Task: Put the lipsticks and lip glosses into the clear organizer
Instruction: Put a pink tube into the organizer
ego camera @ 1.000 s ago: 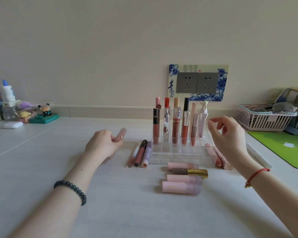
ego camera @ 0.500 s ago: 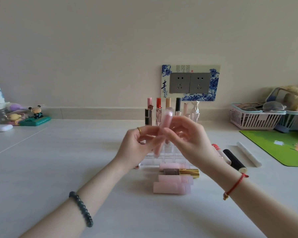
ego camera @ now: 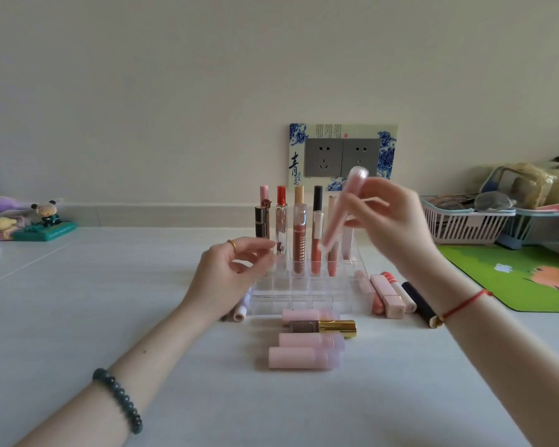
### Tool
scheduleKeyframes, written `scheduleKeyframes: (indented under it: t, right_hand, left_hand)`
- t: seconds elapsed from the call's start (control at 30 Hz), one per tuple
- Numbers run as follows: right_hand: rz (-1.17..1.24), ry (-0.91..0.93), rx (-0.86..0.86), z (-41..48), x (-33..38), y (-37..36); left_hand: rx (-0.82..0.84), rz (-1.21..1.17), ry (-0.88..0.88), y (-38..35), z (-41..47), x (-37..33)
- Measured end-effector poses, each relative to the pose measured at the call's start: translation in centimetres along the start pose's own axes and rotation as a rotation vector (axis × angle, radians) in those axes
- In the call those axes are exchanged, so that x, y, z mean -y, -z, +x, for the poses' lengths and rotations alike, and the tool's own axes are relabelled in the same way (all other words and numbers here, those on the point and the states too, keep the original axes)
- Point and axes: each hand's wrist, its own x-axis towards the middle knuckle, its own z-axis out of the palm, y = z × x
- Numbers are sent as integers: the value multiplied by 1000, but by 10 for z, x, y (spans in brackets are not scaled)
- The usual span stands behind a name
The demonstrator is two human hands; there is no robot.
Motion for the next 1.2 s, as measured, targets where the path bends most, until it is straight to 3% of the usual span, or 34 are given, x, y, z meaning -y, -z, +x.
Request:
scheduleKeyframes:
  t: [0.13, 0.43, 1.2]
  right_hand:
    - [-133, -38, -109, 17, -23, 18]
    - [-308, -47, -99, 17, -65, 15]
    - [-381, -36, -92, 7, -72, -2]
  left_hand:
    - [-84, 184, -19, 21, 11, 14]
    - [-56, 412, 102, 38, 16, 37]
    - [-17, 569, 168, 37, 15, 44]
